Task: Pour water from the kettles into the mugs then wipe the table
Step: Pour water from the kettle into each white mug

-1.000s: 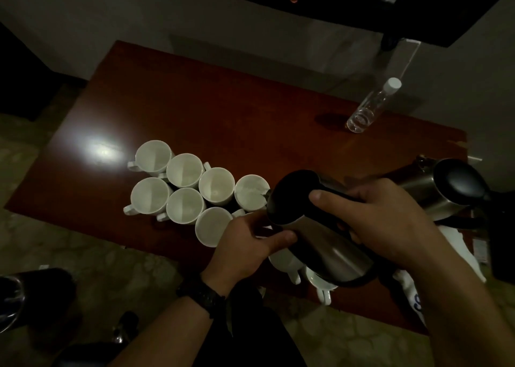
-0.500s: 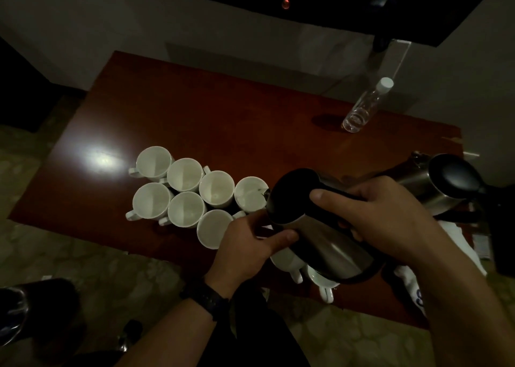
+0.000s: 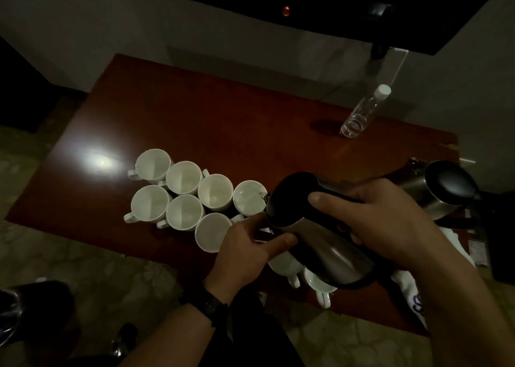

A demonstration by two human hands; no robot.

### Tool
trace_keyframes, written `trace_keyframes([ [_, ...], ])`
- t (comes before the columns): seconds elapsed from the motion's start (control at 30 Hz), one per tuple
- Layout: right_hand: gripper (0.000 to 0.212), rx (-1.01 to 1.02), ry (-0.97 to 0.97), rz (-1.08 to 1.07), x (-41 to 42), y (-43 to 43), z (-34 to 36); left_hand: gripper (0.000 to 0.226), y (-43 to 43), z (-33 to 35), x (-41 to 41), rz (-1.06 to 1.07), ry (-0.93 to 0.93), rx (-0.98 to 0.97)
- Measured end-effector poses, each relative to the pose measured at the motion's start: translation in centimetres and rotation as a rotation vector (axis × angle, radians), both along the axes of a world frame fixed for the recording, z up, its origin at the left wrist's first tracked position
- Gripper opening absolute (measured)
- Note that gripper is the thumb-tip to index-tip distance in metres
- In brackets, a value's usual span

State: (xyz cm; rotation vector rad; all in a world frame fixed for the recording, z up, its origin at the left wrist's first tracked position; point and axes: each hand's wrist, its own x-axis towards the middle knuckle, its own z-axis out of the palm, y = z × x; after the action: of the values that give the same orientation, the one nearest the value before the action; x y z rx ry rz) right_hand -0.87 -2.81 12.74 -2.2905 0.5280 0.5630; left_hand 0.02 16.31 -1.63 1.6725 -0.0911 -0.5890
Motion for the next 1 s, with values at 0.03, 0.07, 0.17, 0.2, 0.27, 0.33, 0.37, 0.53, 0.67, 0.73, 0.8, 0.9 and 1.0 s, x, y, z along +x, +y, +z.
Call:
trace_keyframes([
  [0.03, 0.086, -0.002, -0.001, -0.002, 0.0, 0.0, 0.0, 0.039, 0.0, 0.0, 0.0, 0.009, 0.007, -0.004],
  [0.07, 0.084, -0.002, -0.004, -0.005, 0.0, 0.1, 0.0, 0.041, 0.0, -0.1, -0.1, 0.017, 0.015, -0.007],
  [0.17, 0.085, -0.009, -0.003, -0.002, 0.1, 0.2, -0.2, 0.044, 0.1, -0.3, 0.0, 0.016, 0.016, -0.019],
  [0.2, 0.086, -0.009, 0.002, 0.001, 0.1, 0.2, -0.3, 0.044, 0.1, -0.3, 0.0, 0.013, 0.014, -0.016],
  [0.27, 0.086, -0.002, 0.008, -0.003, 0.0, 0.3, -0.4, 0.044, 0.2, -0.4, 0.0, 0.018, 0.022, -0.003],
  [0.33, 0.085, 0.000, 0.009, -0.011, 0.0, 0.4, -0.3, 0.042, 0.3, -0.6, -0.1, 0.016, 0.024, 0.017],
  [0.37, 0.085, 0.001, 0.011, -0.015, -0.1, 0.4, -0.3, 0.041, 0.3, -0.7, -0.1, 0.016, 0.023, 0.026],
  [0.53, 0.073, -0.011, 0.019, -0.026, -0.3, 0.5, -0.5, 0.042, 0.4, -1.1, -0.2, 0.026, 0.036, 0.025],
  [0.67, 0.073, -0.011, 0.022, -0.031, -0.2, 0.4, -0.5, 0.043, 0.3, -1.1, -0.1, 0.024, 0.042, 0.014],
  [0.73, 0.074, -0.011, 0.025, -0.031, -0.1, 0.4, -0.5, 0.045, 0.4, -1.0, -0.1, 0.023, 0.046, 0.019],
  [0.8, 0.074, -0.011, 0.031, -0.031, 0.0, 0.3, -0.4, 0.049, 0.3, -0.9, 0.0, 0.022, 0.057, 0.015],
  [0.9, 0.076, -0.009, 0.027, -0.023, 0.0, 0.4, -0.4, 0.049, 0.3, -0.8, -0.1, 0.018, 0.068, 0.006],
  [1.0, 0.072, -0.011, 0.016, -0.018, -0.1, 0.4, -0.6, 0.041, 0.3, -0.6, -0.1, 0.010, 0.057, 0.007],
])
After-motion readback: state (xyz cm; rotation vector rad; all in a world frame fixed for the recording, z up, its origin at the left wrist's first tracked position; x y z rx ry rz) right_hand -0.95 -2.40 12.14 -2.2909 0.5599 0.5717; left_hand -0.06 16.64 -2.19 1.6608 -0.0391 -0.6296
